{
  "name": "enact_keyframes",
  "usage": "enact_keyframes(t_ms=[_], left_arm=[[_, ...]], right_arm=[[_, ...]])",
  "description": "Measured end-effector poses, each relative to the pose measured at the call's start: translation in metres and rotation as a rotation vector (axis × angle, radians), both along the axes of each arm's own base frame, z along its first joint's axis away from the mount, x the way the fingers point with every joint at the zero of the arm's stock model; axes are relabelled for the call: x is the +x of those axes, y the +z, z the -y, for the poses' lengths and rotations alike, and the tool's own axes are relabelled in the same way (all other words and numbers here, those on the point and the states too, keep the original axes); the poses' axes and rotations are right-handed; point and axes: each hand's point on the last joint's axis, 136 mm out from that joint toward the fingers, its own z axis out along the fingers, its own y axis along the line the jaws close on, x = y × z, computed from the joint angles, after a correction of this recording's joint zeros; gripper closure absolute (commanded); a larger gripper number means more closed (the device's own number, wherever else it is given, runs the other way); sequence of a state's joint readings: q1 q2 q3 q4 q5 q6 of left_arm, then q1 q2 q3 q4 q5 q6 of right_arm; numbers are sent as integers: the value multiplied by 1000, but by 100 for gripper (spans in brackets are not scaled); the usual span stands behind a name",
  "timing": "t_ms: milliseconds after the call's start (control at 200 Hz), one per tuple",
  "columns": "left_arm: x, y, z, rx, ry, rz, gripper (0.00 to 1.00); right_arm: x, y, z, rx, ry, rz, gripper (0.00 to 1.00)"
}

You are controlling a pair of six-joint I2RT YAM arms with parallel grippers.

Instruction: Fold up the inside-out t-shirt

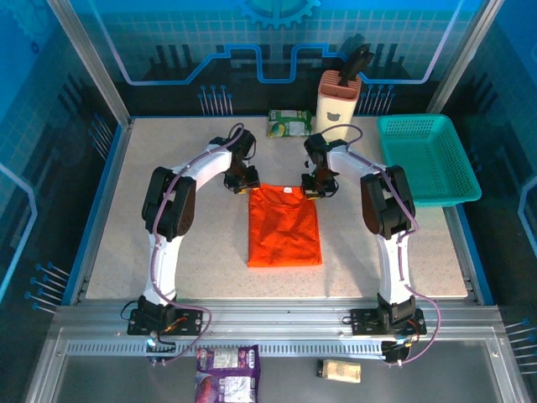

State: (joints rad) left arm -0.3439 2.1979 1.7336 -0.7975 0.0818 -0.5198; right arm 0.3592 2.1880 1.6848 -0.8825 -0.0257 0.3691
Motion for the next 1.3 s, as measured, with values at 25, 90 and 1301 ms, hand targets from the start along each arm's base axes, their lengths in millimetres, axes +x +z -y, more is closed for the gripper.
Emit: enact_keyframes(t_ms=[25, 90, 1301], left_arm=[[-1, -1, 0, 2, 0, -5, 63], [-2, -2, -1, 6, -3, -11, 64], [-4, -16, 21, 21, -76, -17, 100]], right_arm=[[0, 0, 0, 0, 0, 0, 100], [0, 0, 0, -1, 0, -1, 100], [-3, 1, 2, -8, 0, -13, 80]])
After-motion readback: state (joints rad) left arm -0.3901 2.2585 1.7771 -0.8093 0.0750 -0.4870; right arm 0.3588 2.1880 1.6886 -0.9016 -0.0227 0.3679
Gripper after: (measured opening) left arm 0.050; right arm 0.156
